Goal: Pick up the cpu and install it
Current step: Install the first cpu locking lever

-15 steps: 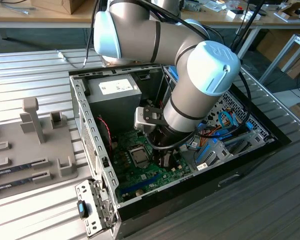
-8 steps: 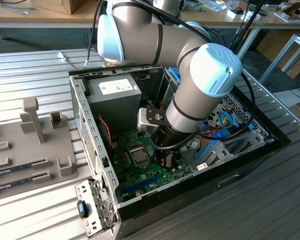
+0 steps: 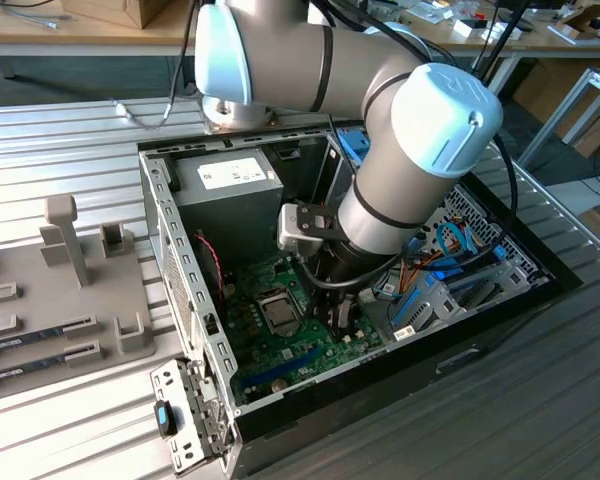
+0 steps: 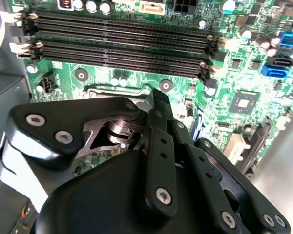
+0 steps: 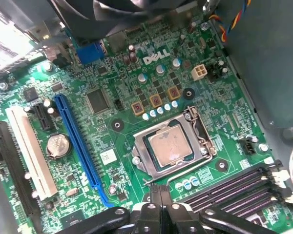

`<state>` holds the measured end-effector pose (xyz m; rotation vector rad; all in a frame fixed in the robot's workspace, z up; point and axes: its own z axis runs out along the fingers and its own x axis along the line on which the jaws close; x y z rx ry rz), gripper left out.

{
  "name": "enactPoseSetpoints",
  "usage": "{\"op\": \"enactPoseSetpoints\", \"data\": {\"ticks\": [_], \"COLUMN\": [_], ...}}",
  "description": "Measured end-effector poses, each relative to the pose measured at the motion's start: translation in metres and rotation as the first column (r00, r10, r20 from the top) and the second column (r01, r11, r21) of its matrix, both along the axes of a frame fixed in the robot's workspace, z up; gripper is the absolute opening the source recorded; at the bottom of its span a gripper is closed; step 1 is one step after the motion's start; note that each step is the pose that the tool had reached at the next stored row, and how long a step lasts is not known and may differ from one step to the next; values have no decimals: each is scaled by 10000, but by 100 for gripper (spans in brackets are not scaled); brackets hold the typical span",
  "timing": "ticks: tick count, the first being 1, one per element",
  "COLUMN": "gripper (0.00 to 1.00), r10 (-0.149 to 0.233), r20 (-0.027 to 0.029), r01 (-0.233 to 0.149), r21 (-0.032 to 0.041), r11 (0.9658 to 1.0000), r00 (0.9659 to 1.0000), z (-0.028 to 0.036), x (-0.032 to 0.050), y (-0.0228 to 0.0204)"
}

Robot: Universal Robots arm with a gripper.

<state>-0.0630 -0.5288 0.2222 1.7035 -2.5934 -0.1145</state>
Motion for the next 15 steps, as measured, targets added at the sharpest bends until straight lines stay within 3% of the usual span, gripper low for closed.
{"op": "enactPoseSetpoints", "data": {"ticks": [9,12,15], "gripper": [11,11,11], "r10": [-2,0,0], "r20": [-16,-22,-42], "r01": [2,0,0], "r21": [-2,-1,0], "r11": [10000,10000,10000], "r00": [10000,10000,10000], "z": [177,296,353], "x": [50,78,106], "y": [36,53,63]}}
